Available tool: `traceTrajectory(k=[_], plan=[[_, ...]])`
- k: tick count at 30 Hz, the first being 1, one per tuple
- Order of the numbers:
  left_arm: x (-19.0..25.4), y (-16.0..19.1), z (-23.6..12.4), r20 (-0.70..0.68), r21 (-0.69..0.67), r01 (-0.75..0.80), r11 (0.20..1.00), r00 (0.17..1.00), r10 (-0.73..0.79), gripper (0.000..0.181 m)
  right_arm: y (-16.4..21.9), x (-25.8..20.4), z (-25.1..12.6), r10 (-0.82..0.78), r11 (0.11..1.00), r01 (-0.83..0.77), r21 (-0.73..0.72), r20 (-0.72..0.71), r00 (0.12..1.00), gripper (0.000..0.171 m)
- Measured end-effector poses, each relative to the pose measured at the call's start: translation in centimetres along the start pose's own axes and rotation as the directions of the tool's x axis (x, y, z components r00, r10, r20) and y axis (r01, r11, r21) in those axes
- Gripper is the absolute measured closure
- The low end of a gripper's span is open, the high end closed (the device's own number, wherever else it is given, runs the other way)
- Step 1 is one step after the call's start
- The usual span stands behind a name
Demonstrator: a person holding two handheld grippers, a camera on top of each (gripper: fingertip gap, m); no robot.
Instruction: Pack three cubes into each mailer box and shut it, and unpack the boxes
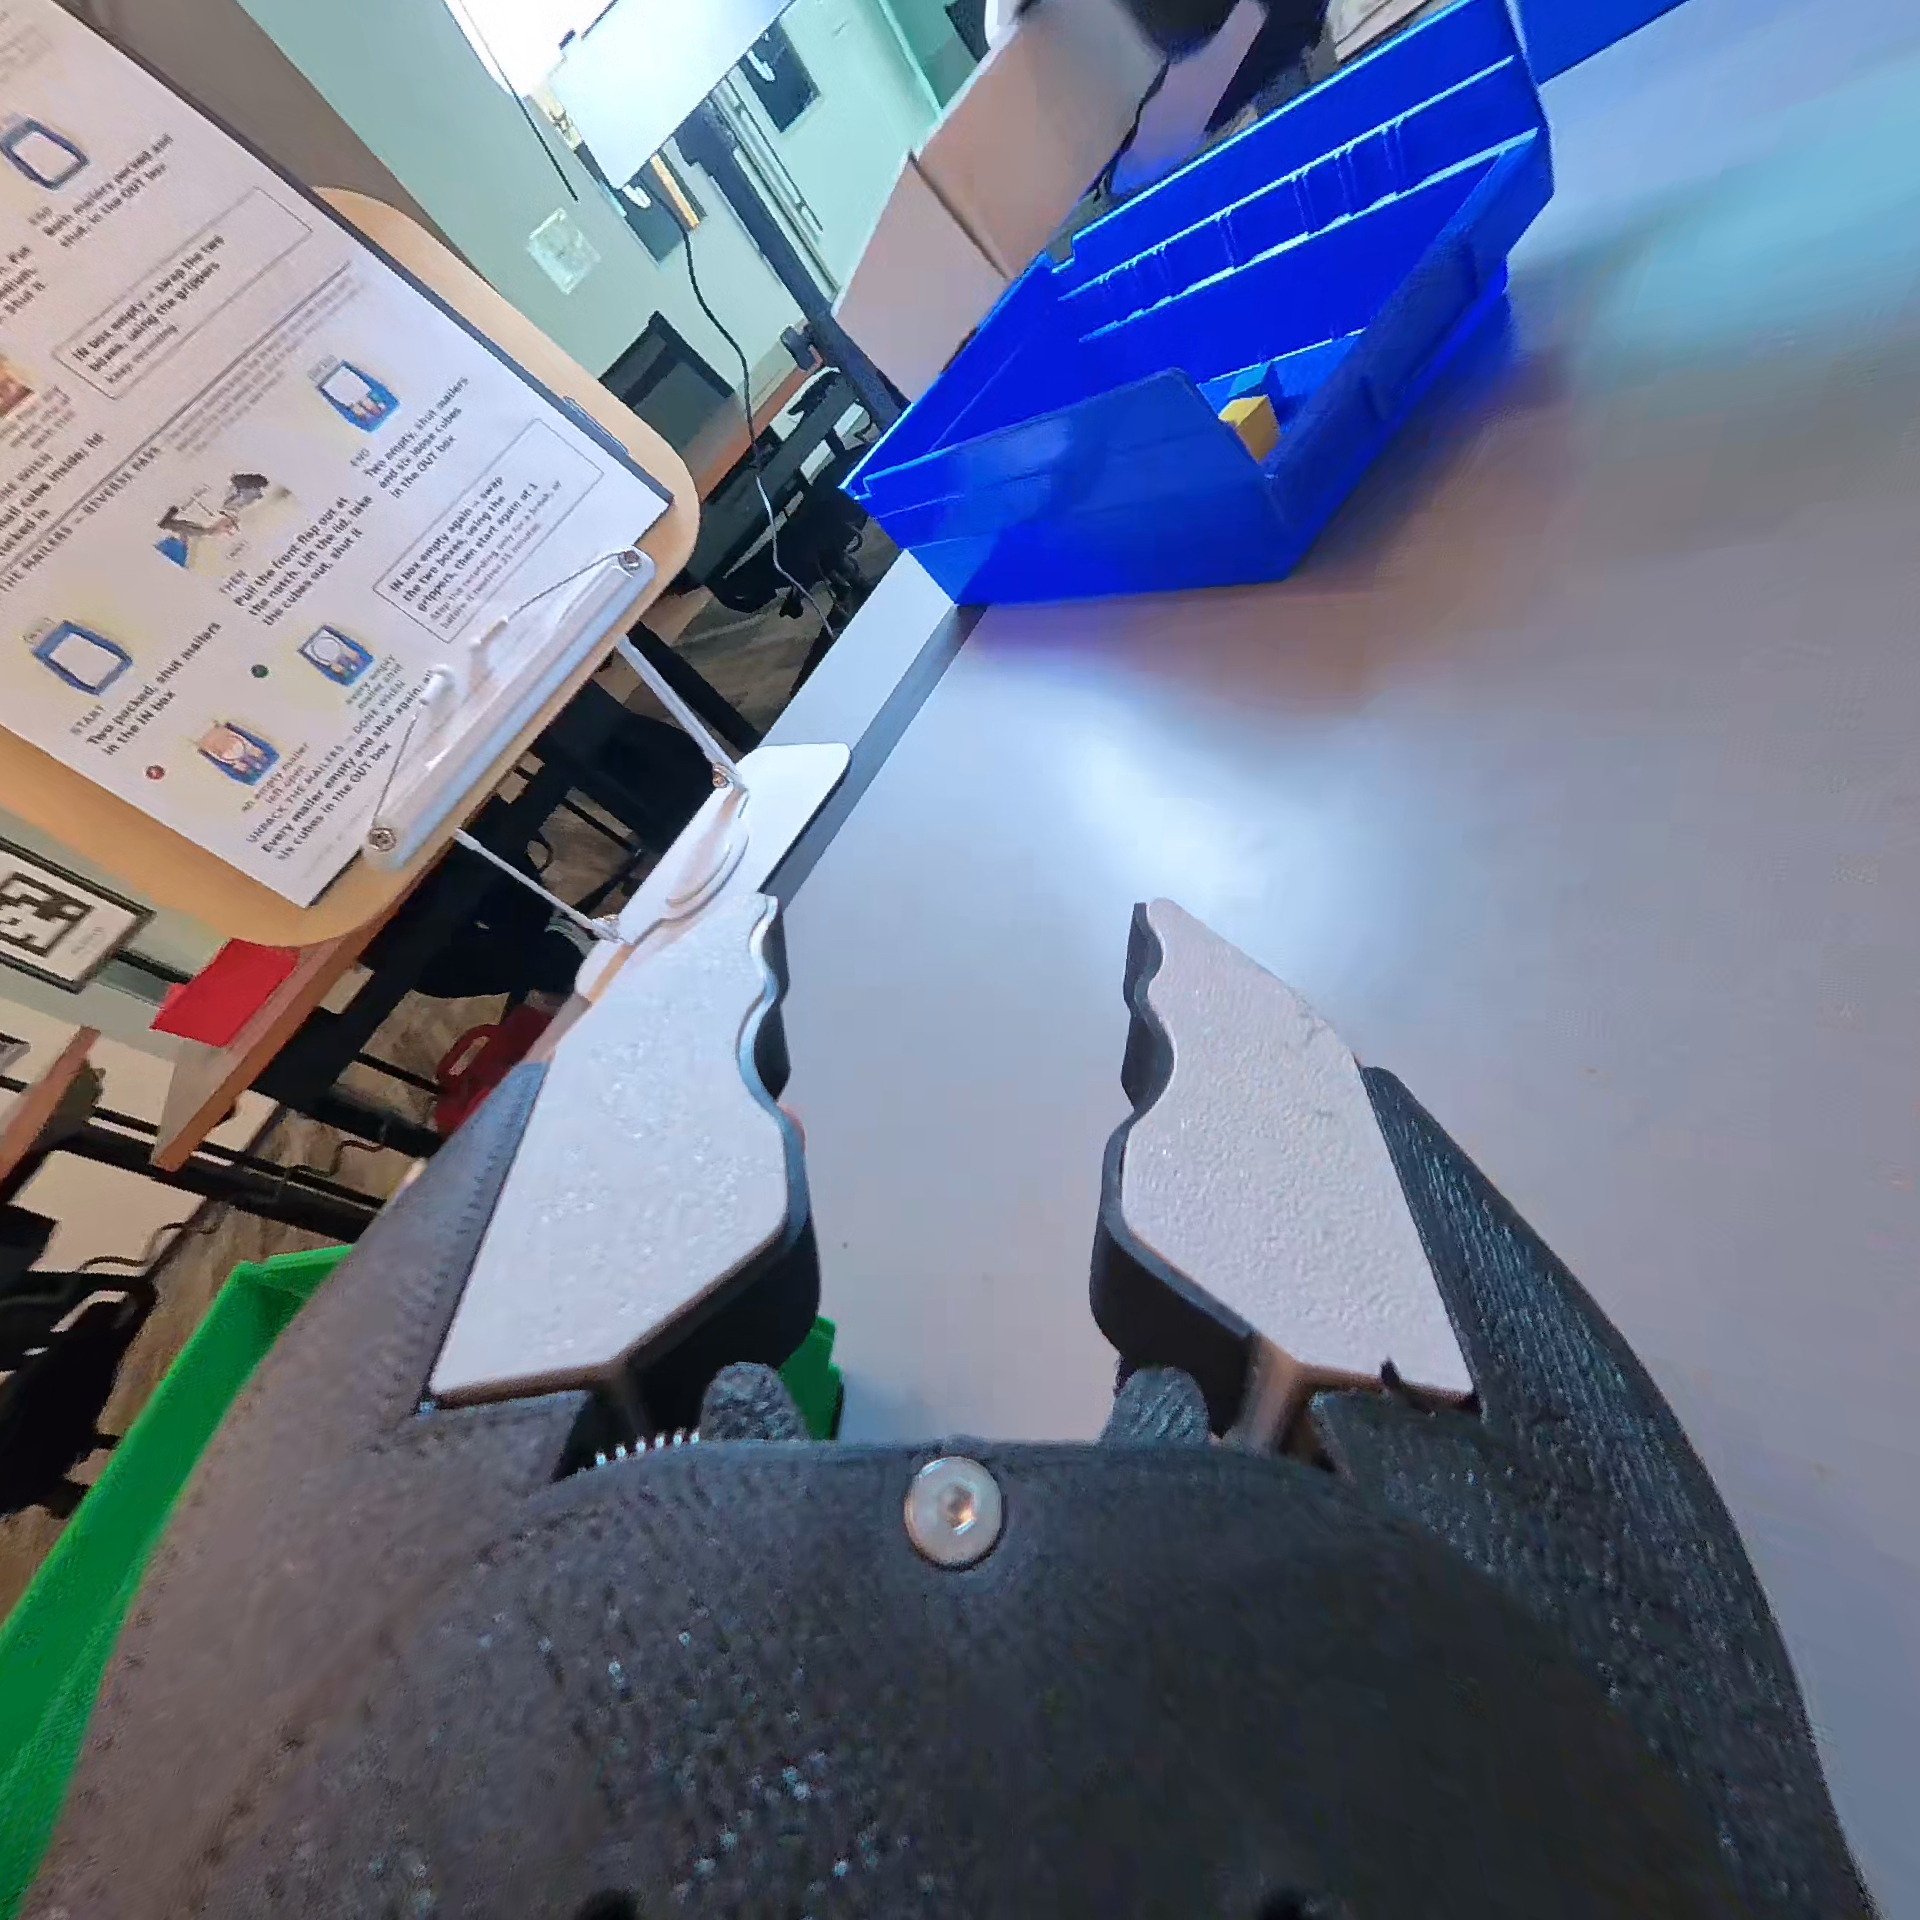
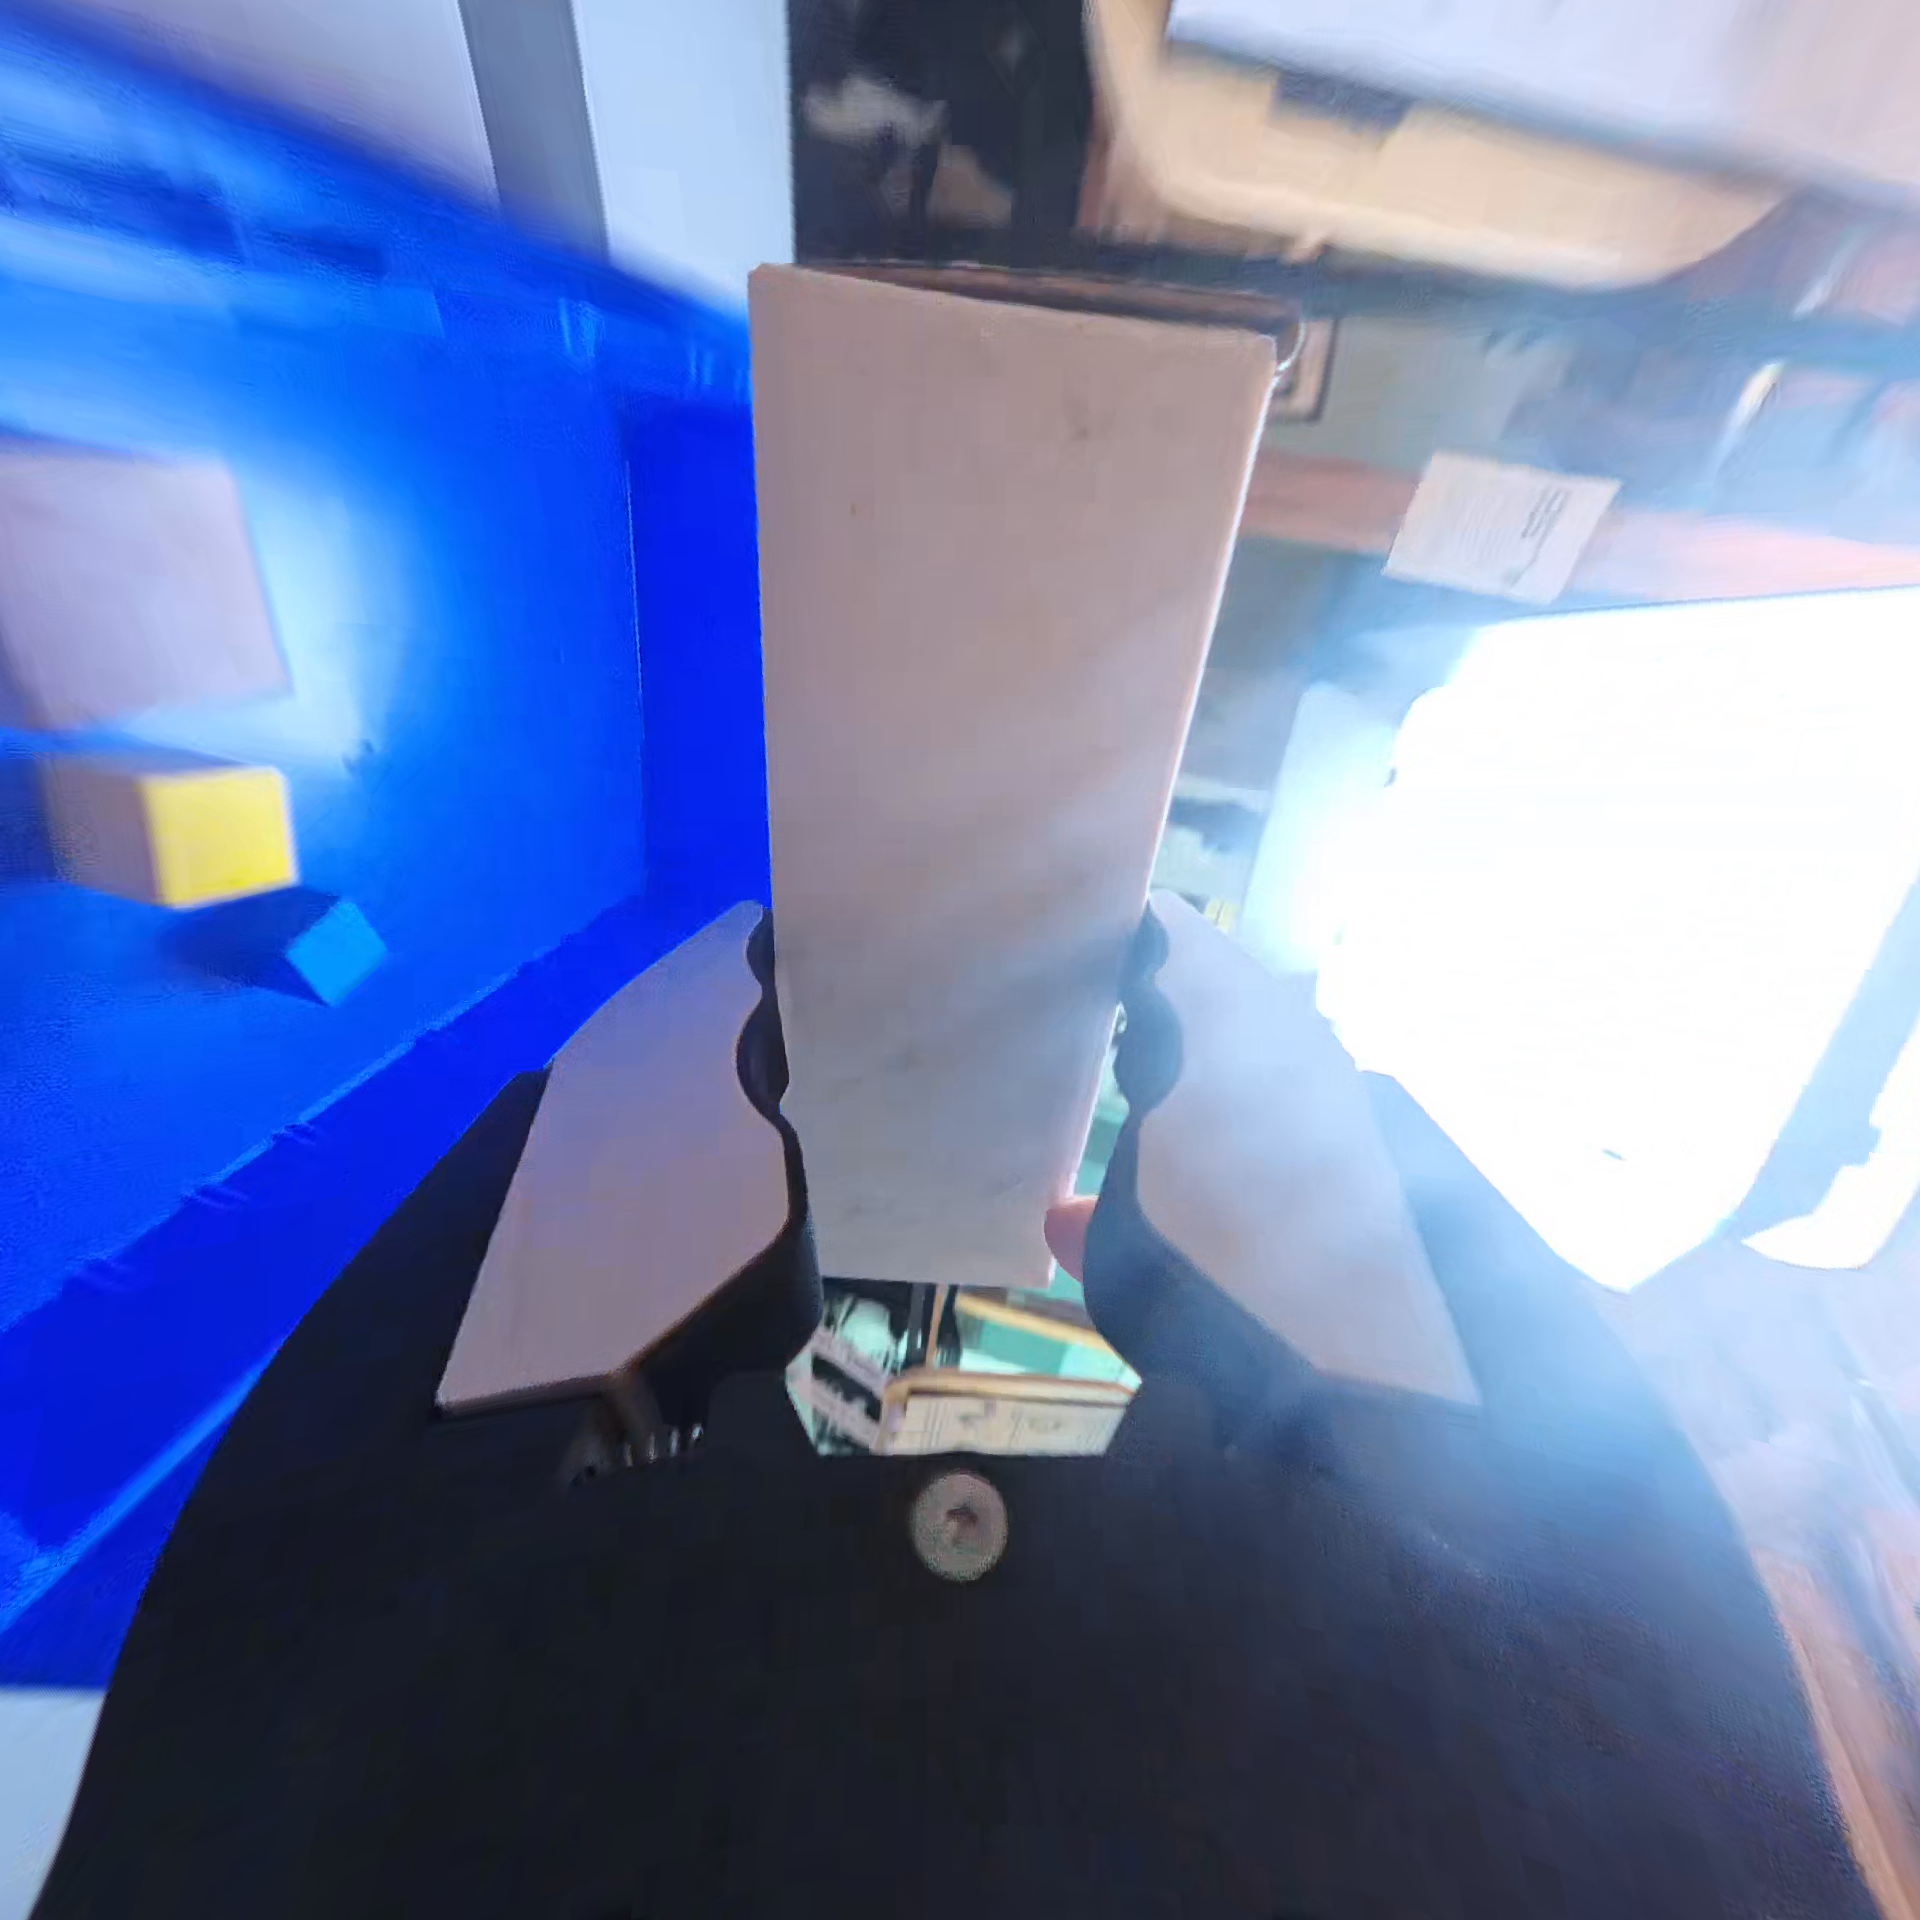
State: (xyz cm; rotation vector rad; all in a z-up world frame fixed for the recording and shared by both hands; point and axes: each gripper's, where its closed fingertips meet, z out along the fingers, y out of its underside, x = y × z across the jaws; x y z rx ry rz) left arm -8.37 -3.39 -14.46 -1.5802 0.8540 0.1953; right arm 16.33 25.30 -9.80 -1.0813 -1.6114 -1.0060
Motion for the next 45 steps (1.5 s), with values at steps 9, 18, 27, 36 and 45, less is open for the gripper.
traceTrajectory(k=[9, 18, 27, 36, 45], plan=[[-0.5, 1.8, 0.4, -0.041, -0.017, 0.154, 0.988, 0.987, -0.155, 0.123, 2.5, -4.9, 9.8, -0.104, 0.990, 0.111, -0.092, 0.081, 0.991, 0.108], [-0.3, 2.3, 0.7, -0.053, -0.025, 0.153, 0.988, 0.987, -0.154, 0.125, 0.5, -5.8, 10.5, -0.041, 0.999, 0.042, -0.001, 0.104, 0.994, 0.109], [-0.1, 2.4, 0.7, -0.059, -0.027, 0.149, 0.988, 0.987, -0.150, 0.126, 2.1, -9.3, 12.1, 0.001, 0.999, 0.009, -0.042, 0.245, 0.970, 0.093], [0.7, 2.8, 1.0, -0.084, -0.046, 0.144, 0.989, 0.986, -0.147, 0.126, 2.0, -5.8, 8.5, 0.178, 0.978, -0.202, 0.049, 0.302, 0.937, 0.083], [1.1, 2.9, 1.1, -0.094, -0.057, 0.128, 0.990, 0.987, -0.133, 0.127, 2.7, -3.5, 5.8, 0.226, 0.964, -0.254, 0.076, 0.266, 0.937, 0.091]])
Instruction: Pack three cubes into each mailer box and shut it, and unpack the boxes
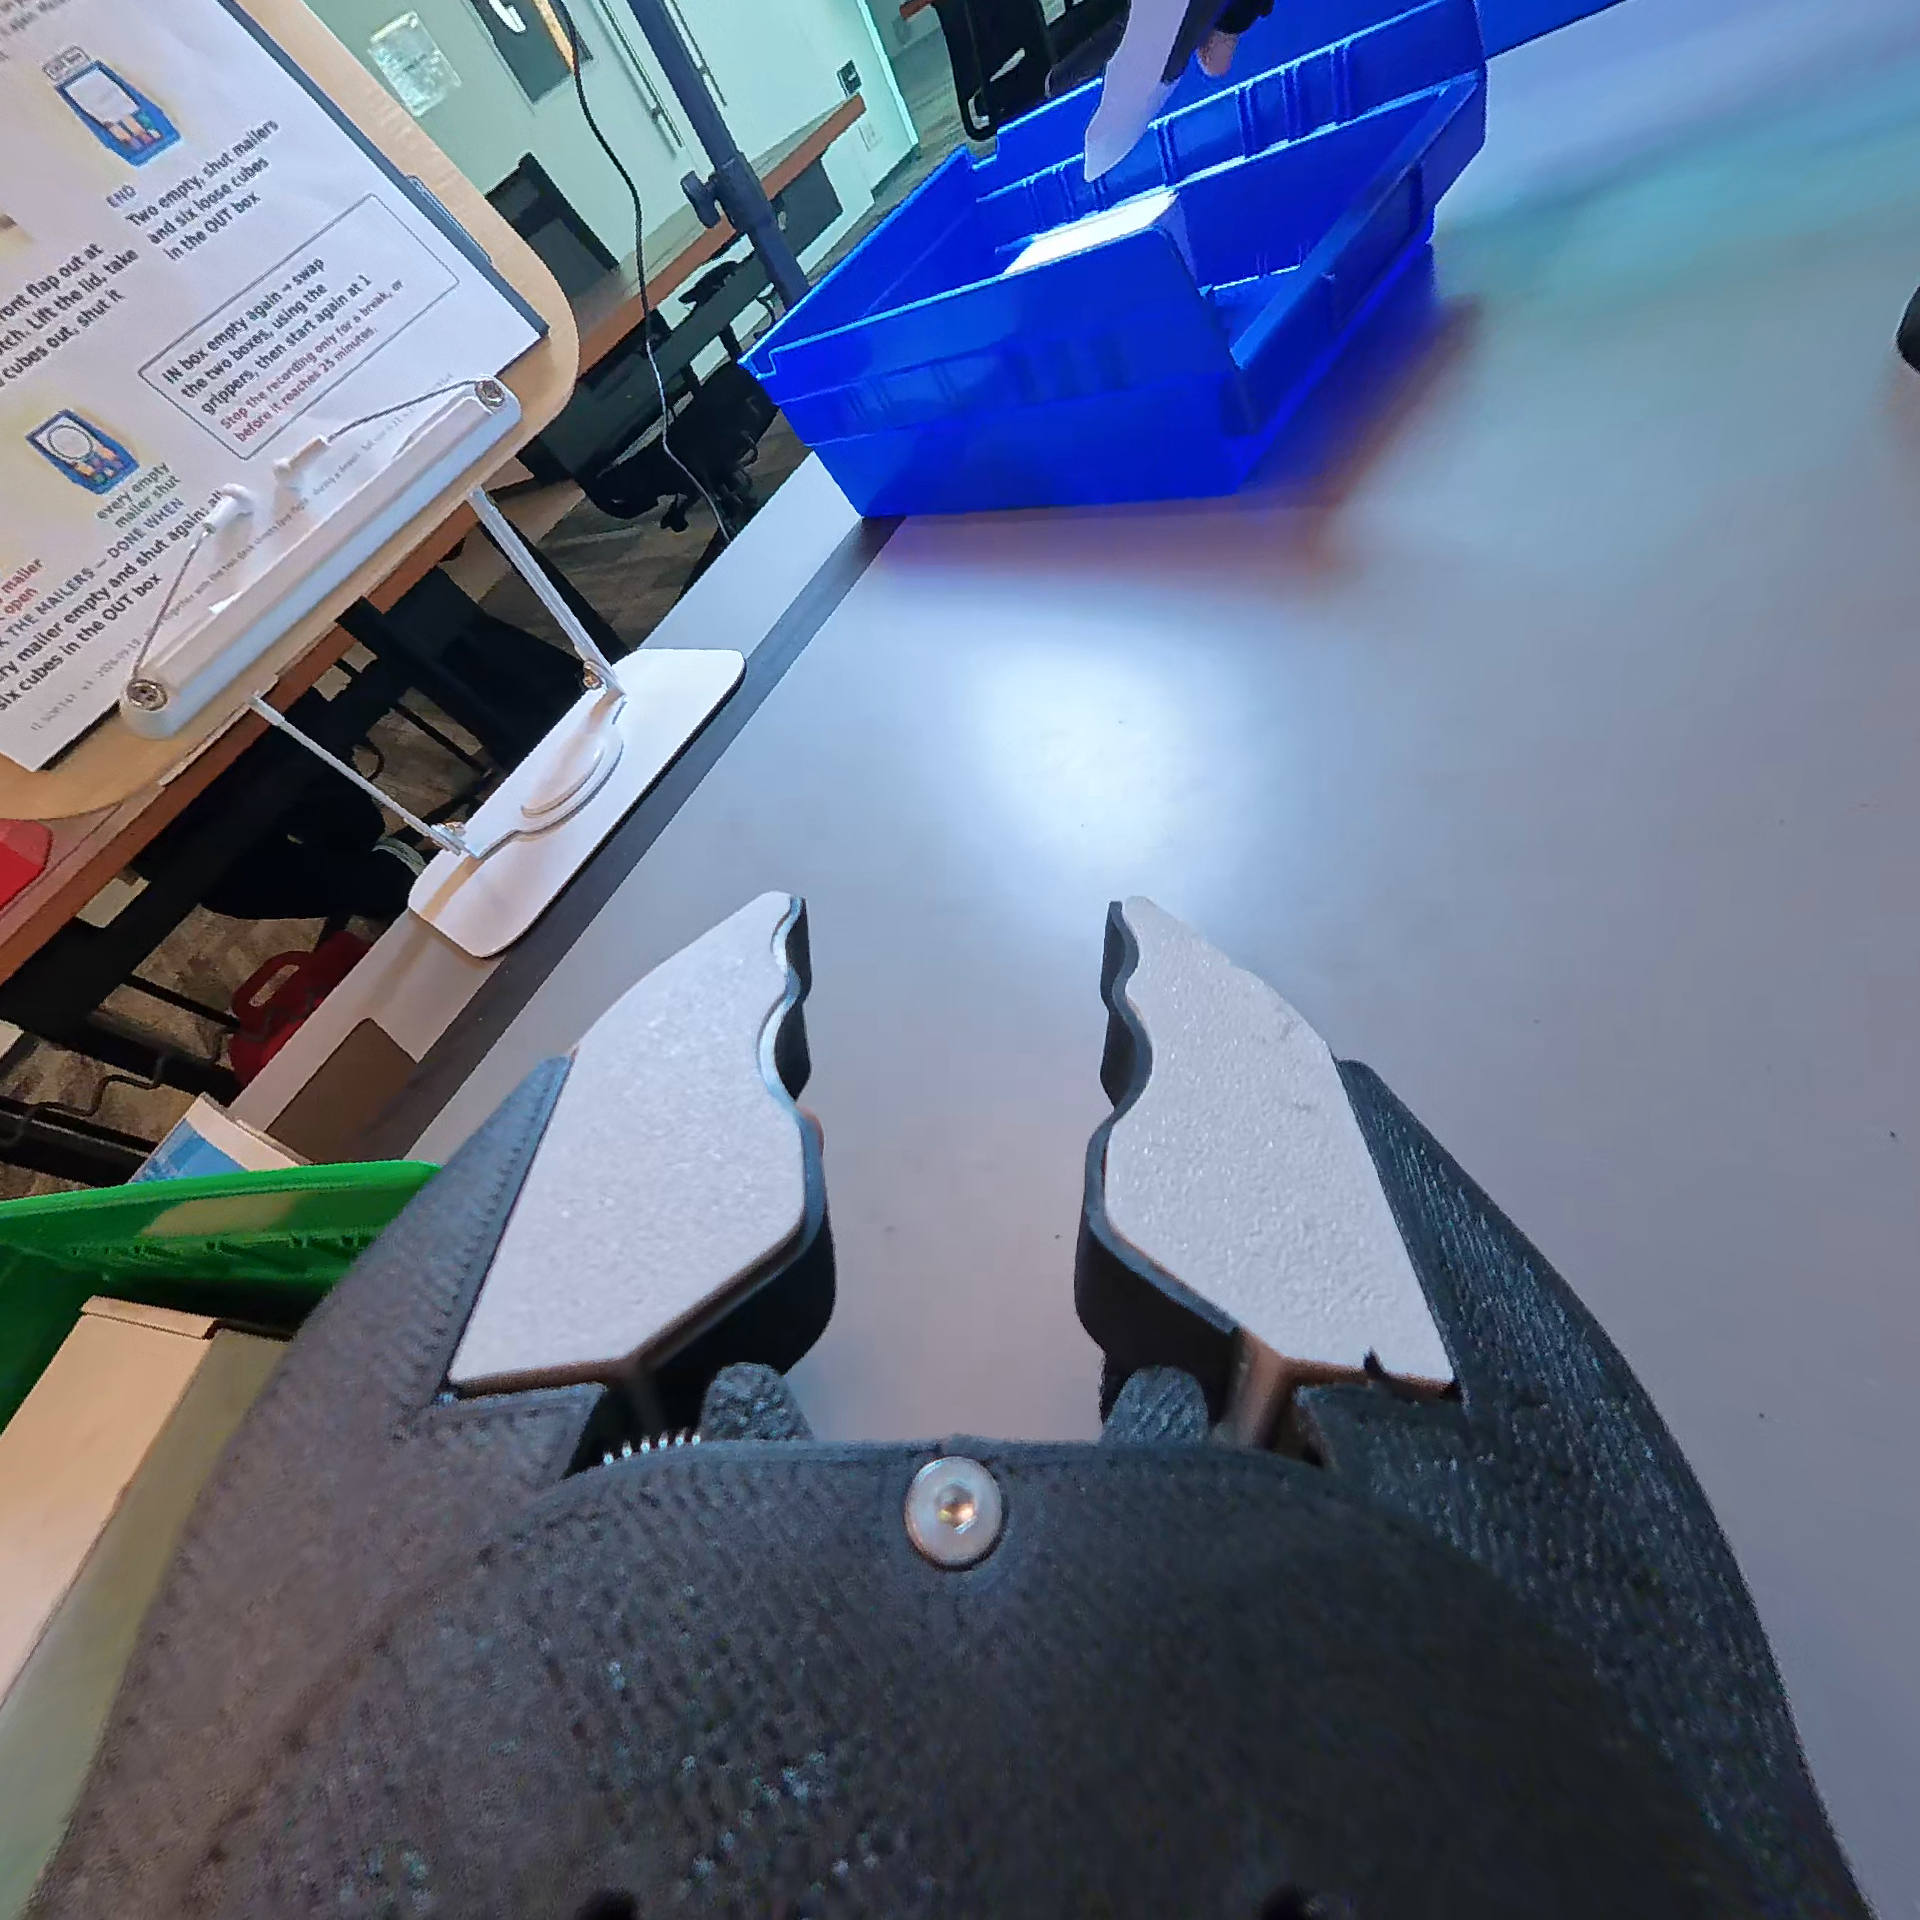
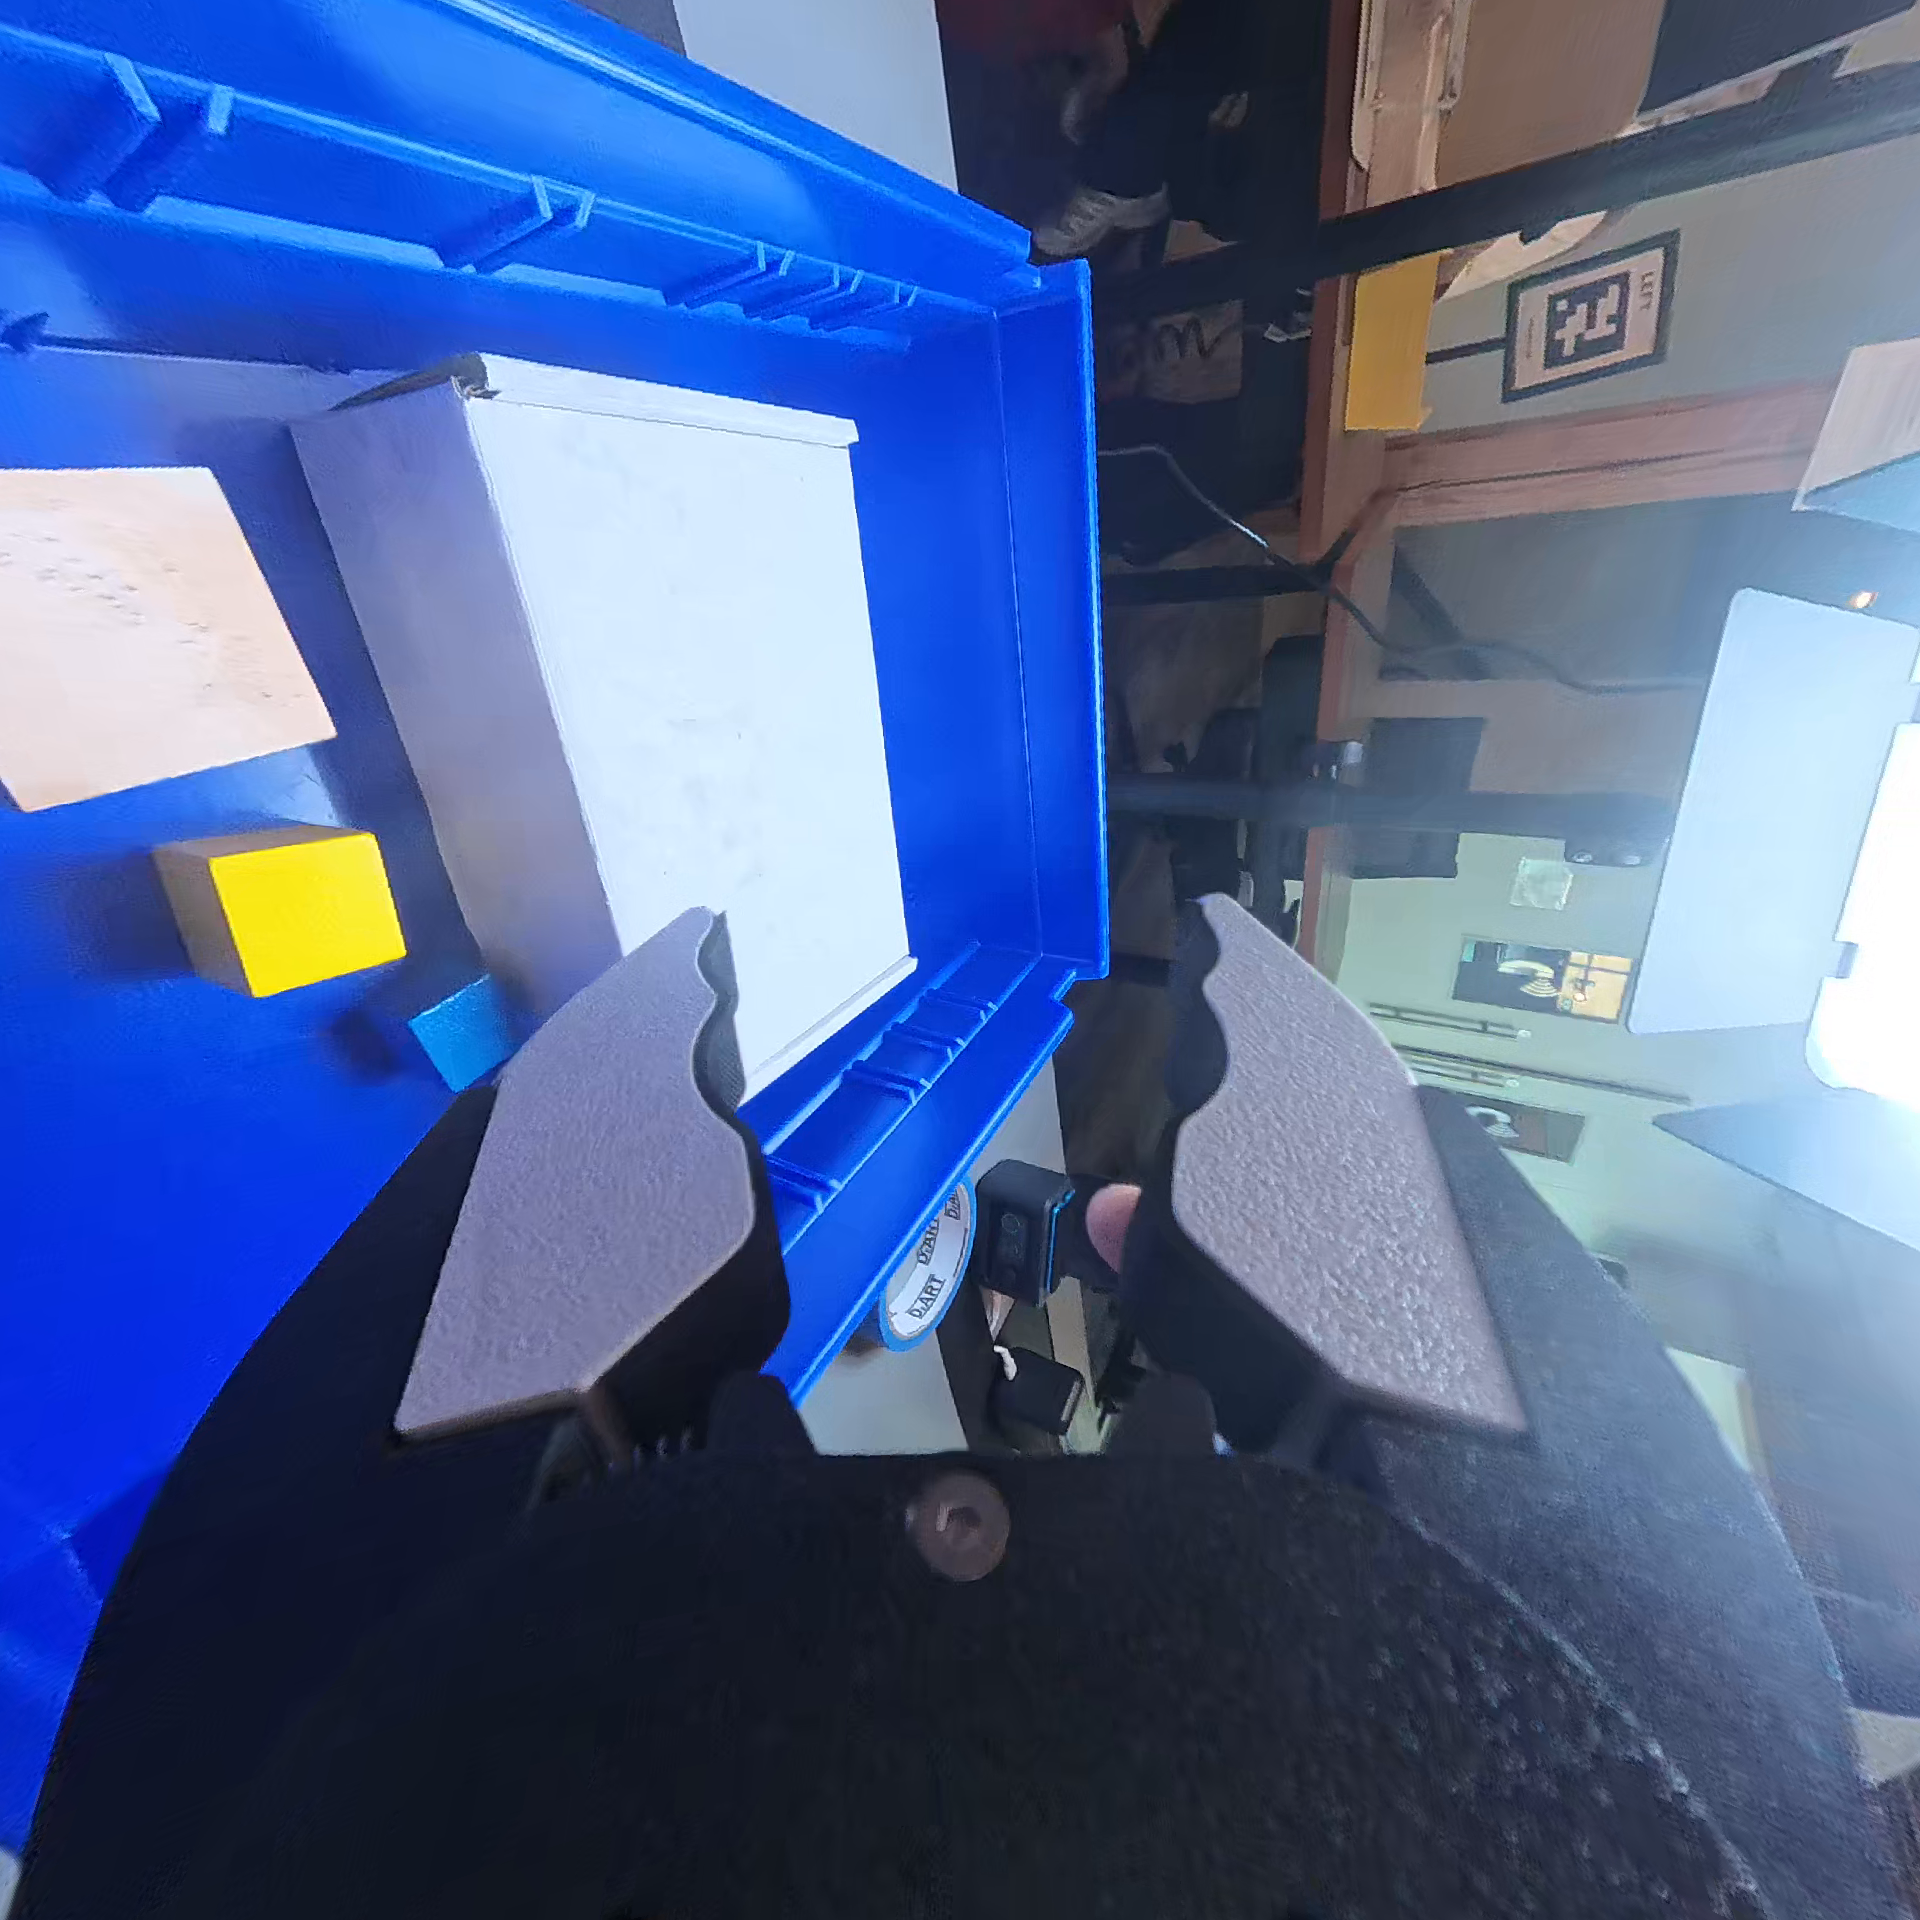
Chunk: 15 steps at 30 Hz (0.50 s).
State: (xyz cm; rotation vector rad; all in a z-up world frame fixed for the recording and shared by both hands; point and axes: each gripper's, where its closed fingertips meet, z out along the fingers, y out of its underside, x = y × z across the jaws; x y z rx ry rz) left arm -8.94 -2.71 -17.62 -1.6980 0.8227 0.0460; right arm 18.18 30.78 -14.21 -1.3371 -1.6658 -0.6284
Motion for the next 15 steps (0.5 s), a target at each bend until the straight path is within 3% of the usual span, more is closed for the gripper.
traceTrajectory(k=[10, 15], plan=[[0.1, 0.2, 0.1, -0.002, -0.012, -0.011, 1.000, 1.000, 0.011, 0.128, -0.1, -4.7, 2.1, 0.052, 0.999, -0.050, -0.014, 0.196, 0.979, 0.097], [0.1, 0.5, 0.1, -0.002, -0.021, -0.014, 1.000, 1.000, 0.014, 0.129, 0.1, -7.3, 4.2, 0.028, 0.999, -0.019, -0.034, 0.285, 0.958, 0.121]])
